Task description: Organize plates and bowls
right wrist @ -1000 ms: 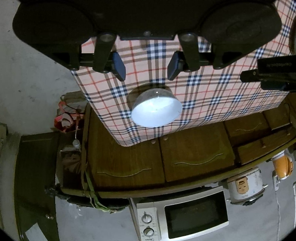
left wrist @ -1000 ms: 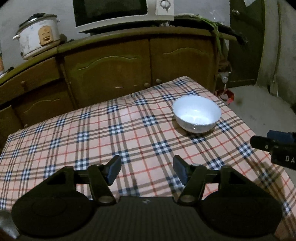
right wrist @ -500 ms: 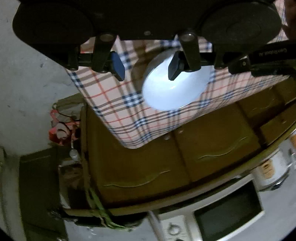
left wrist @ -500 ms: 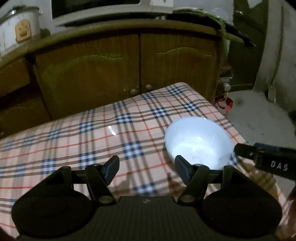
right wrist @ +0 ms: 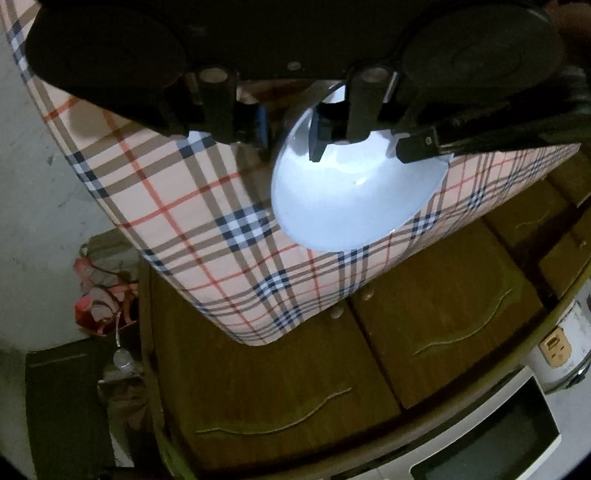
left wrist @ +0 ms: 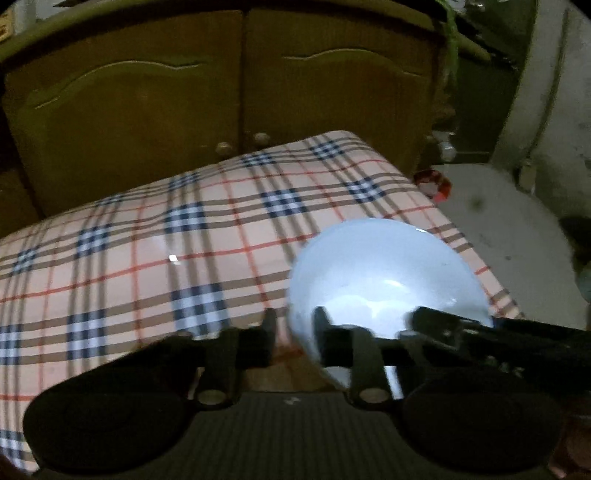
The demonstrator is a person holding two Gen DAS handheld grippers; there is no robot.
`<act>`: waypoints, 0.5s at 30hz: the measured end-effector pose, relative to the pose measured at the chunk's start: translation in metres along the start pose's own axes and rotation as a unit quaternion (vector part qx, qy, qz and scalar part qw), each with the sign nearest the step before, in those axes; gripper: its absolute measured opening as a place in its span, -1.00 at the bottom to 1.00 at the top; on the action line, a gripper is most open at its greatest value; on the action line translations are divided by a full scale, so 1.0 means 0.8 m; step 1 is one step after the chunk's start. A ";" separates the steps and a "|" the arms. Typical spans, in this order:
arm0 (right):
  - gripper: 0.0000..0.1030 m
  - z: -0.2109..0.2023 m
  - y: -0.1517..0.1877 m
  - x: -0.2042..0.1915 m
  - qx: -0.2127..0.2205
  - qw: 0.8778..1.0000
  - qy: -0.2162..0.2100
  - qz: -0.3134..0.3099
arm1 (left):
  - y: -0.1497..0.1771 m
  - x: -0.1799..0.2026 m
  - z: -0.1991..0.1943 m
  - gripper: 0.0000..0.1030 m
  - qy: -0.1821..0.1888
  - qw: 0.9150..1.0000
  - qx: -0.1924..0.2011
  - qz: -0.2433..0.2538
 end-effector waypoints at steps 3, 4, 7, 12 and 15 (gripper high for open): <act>-0.50 -0.007 0.003 -0.001 0.001 1.000 0.000 0.012 | 0.003 0.003 -0.002 -0.72 -0.003 1.000 -0.001 0.005; -0.50 -0.010 0.004 -0.002 0.002 1.000 -0.001 0.009 | 0.006 0.002 -0.007 -0.72 0.003 1.000 -0.002 -0.003; -0.51 -0.021 0.010 -0.005 0.002 1.000 -0.003 0.006 | 0.012 0.005 -0.022 -0.73 0.001 1.000 0.003 0.001; -0.51 -0.060 0.015 -0.019 0.019 1.000 -0.009 -0.002 | 0.013 0.011 -0.064 -0.73 -0.005 1.000 0.025 -0.004; -0.51 -0.091 0.017 -0.030 0.034 0.999 -0.014 -0.011 | 0.014 0.017 -0.094 -0.73 -0.014 0.999 0.041 0.000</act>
Point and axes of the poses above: each gripper's, at about its wrist camera, not at the fingertips, and z roughly the way its jaws point, x to its right, y to its underside, the point moved 4 cm from there along z, roughly the way its jaws point, and after that the axes turned 4 degrees about y, right-handed, at the moved point
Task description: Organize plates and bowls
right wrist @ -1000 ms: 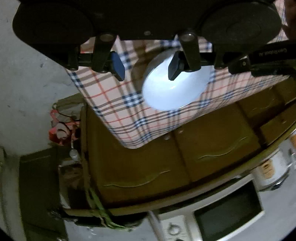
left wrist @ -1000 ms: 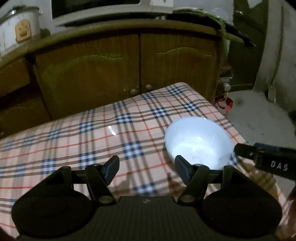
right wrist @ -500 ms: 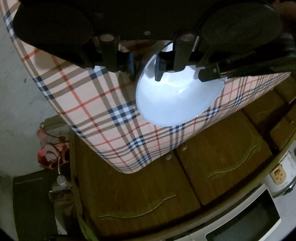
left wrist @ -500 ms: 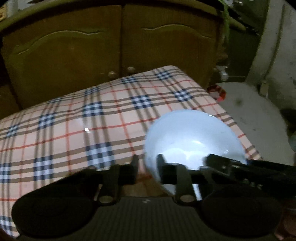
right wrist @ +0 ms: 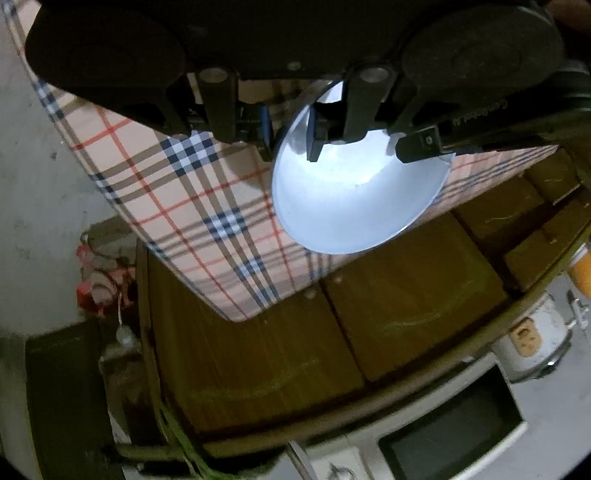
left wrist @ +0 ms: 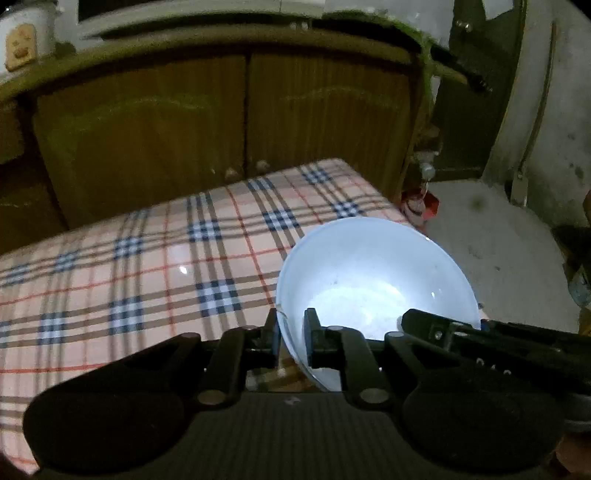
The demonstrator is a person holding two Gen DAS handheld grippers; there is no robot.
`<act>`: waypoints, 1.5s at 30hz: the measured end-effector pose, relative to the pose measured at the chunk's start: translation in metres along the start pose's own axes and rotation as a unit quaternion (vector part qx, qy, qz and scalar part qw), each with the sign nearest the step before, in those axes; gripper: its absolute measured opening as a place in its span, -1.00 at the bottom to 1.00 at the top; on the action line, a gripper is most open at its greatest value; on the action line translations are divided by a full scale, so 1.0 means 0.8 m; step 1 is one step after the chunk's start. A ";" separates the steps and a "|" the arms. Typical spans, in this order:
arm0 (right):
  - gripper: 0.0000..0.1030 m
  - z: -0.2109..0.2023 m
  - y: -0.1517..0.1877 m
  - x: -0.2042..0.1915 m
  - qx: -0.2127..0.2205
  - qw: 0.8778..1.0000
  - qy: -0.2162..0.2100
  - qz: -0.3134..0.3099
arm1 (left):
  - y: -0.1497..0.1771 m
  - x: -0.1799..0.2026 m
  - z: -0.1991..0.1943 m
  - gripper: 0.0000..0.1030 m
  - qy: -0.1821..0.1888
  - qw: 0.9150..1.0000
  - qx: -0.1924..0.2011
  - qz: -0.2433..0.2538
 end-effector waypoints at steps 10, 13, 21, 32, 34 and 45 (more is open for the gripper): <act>-0.50 -0.118 0.011 -0.039 0.037 0.999 -0.011 -0.031 | 0.026 0.019 -0.104 -0.73 -0.019 0.999 0.031 -0.004; -0.51 -0.146 0.022 -0.048 0.042 0.998 -0.014 -0.036 | 0.035 0.026 -0.127 -0.73 -0.027 0.999 0.038 0.000; -0.50 -0.205 0.051 -0.073 0.052 0.997 -0.021 -0.045 | 0.060 0.034 -0.182 -0.72 -0.045 0.997 0.055 0.002; -0.50 -0.252 0.085 -0.100 0.060 0.996 -0.031 -0.057 | 0.090 0.034 -0.229 -0.71 -0.067 0.995 0.071 0.003; -0.50 -0.257 0.091 -0.103 0.061 0.996 -0.032 -0.060 | 0.095 0.034 -0.234 -0.71 -0.069 0.995 0.072 0.002; -0.51 -0.277 0.112 -0.114 0.065 0.995 -0.037 -0.069 | 0.114 0.034 -0.258 -0.71 -0.078 0.993 0.084 0.001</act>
Point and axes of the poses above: each gripper's, at about its wrist camera, not at the fingertips, and z roughly the way its jaws point, x to its right, y to its underside, the point moved 4 cm from there along z, roughly the way its jaws point, and after that the axes turned 4 degrees about y, right-handed, at the moved point
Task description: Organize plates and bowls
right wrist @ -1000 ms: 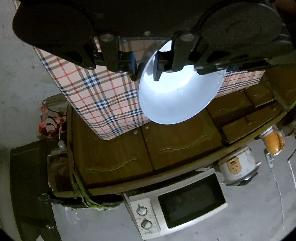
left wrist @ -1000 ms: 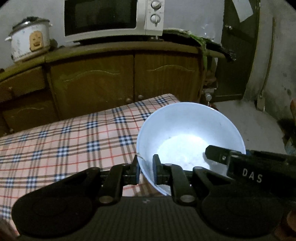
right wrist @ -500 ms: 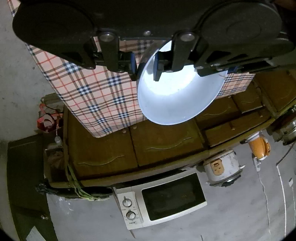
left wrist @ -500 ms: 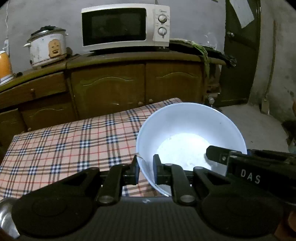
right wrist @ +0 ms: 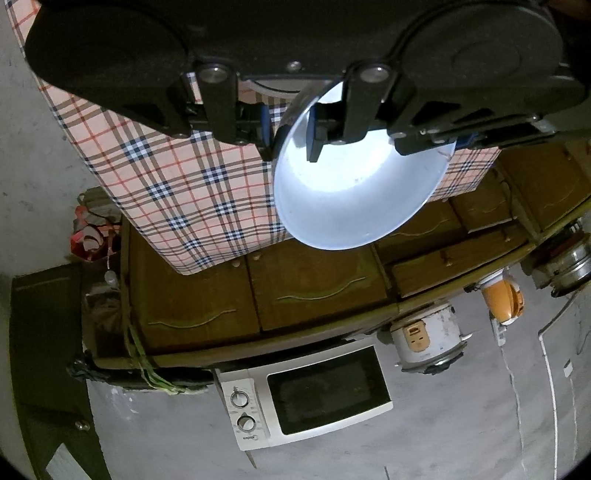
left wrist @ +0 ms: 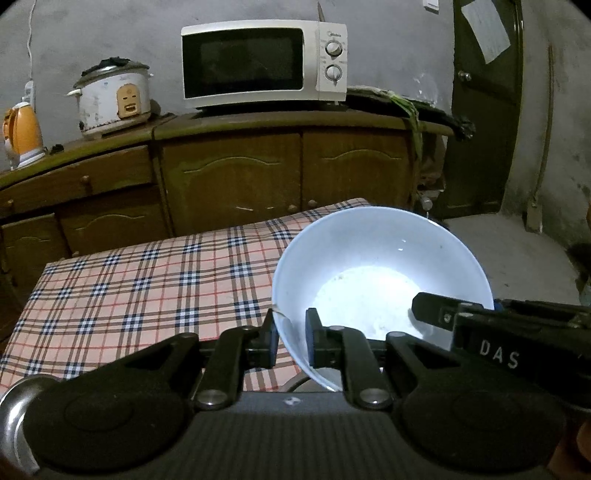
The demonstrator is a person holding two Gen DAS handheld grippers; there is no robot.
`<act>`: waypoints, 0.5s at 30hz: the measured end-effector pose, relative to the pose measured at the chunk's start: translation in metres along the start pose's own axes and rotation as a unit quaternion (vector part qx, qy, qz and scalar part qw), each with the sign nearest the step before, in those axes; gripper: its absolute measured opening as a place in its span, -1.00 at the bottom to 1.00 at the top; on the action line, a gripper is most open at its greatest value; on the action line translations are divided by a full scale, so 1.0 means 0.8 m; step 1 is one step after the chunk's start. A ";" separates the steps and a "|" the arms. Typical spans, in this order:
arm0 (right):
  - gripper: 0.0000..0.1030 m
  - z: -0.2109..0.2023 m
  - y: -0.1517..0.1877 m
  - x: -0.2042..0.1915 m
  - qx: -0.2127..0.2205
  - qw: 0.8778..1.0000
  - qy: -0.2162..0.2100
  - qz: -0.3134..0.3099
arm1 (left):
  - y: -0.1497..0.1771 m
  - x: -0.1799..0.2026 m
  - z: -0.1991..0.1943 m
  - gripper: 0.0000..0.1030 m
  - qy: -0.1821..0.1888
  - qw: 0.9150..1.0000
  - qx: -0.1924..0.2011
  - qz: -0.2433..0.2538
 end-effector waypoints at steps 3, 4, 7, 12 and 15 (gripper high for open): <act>-0.51 -0.003 0.004 -0.003 -0.001 1.000 -0.002 -0.001 | 0.006 -0.003 -0.006 -0.71 -0.002 1.000 0.002 0.001; -0.51 -0.004 0.006 -0.004 -0.002 1.000 -0.002 0.000 | 0.007 -0.004 -0.007 -0.71 -0.002 1.000 0.001 0.000; -0.50 -0.004 0.012 -0.006 -0.006 1.000 -0.004 -0.002 | 0.012 -0.005 -0.010 -0.71 -0.005 1.000 0.000 0.000; -0.51 -0.004 0.023 -0.008 -0.013 1.000 -0.005 -0.001 | 0.020 -0.007 -0.009 -0.71 -0.006 1.000 -0.007 0.000; -0.51 -0.004 0.029 -0.009 -0.018 1.000 -0.004 -0.002 | 0.025 -0.009 -0.009 -0.71 -0.007 1.000 -0.011 -0.001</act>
Point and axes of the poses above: each gripper's, at about its wrist camera, not at the fingertips, and z roughly the way its jaws point, x to its right, y to its underside, the point moved 4 cm from there along z, roughly the way its jaws point, and after that the axes turned 4 degrees about y, right-handed, at the moved point
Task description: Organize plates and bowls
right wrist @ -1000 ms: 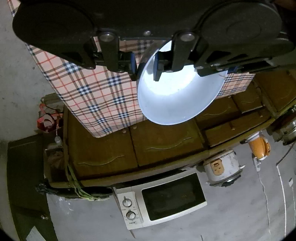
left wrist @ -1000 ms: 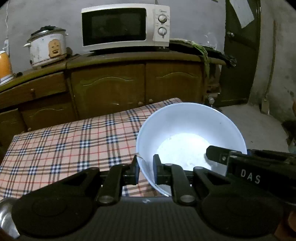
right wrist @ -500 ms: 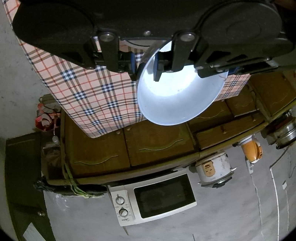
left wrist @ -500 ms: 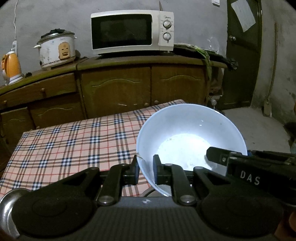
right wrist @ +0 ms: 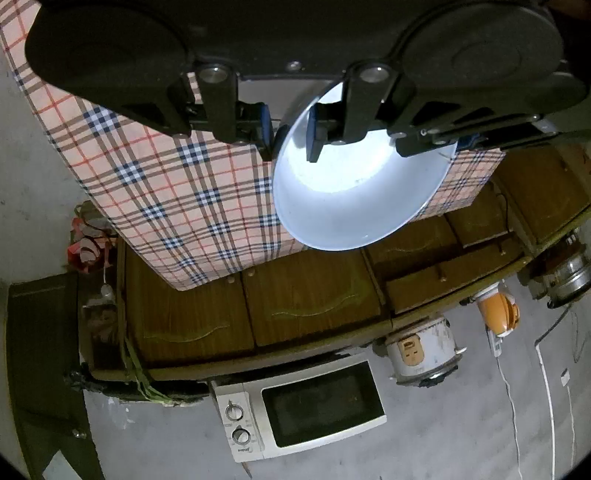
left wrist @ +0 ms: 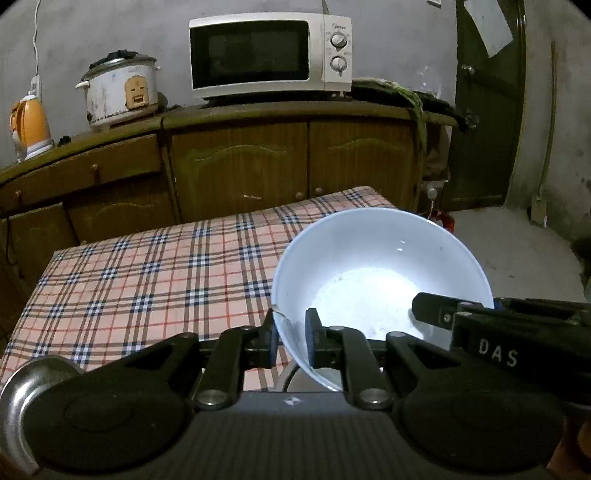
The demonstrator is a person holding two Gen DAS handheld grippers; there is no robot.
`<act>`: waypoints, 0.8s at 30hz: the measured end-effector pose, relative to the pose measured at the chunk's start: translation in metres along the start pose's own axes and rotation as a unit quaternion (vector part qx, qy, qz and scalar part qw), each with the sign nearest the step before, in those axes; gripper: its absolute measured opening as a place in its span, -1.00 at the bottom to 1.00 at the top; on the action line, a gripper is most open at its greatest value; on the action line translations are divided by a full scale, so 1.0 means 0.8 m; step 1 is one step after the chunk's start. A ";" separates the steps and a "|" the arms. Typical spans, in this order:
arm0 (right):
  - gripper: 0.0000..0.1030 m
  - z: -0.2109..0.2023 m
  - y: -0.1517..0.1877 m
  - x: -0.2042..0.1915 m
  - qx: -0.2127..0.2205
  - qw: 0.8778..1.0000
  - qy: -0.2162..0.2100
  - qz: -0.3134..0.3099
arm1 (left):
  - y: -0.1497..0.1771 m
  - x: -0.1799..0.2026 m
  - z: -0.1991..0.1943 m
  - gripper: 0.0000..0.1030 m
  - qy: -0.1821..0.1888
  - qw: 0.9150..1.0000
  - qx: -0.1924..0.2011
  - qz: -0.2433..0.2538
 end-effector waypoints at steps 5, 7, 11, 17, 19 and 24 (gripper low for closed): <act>-0.51 0.002 0.008 0.000 -0.008 1.000 -0.001 0.003 | 0.006 -0.002 0.002 -0.71 0.000 1.000 -0.007 -0.001; -0.51 0.003 0.012 0.001 -0.011 1.000 -0.001 0.004 | 0.009 -0.001 0.002 -0.71 0.001 1.000 -0.009 -0.001; -0.50 0.006 0.019 0.002 -0.019 1.000 0.000 0.005 | 0.013 -0.001 0.004 -0.71 0.002 1.000 -0.014 -0.002; -0.50 0.016 0.035 0.004 -0.039 0.999 0.002 0.009 | 0.023 -0.002 0.009 -0.71 0.003 1.000 -0.026 -0.001; -0.50 0.020 0.040 0.005 -0.045 0.999 0.001 0.011 | 0.027 -0.003 0.012 -0.71 0.002 1.000 -0.031 -0.002; -0.51 0.031 0.056 0.008 -0.061 0.998 0.006 0.013 | 0.038 -0.003 0.020 -0.71 0.003 0.999 -0.043 -0.002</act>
Point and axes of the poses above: each gripper's, at about its wrist camera, not at the fingertips, and z roughly the way its jaws point, x to its right, y to its underside, the point moved 4 cm from there along z, roughly the way its jaws point, and after that the axes turned 4 degrees about y, right-handed, at the moved point
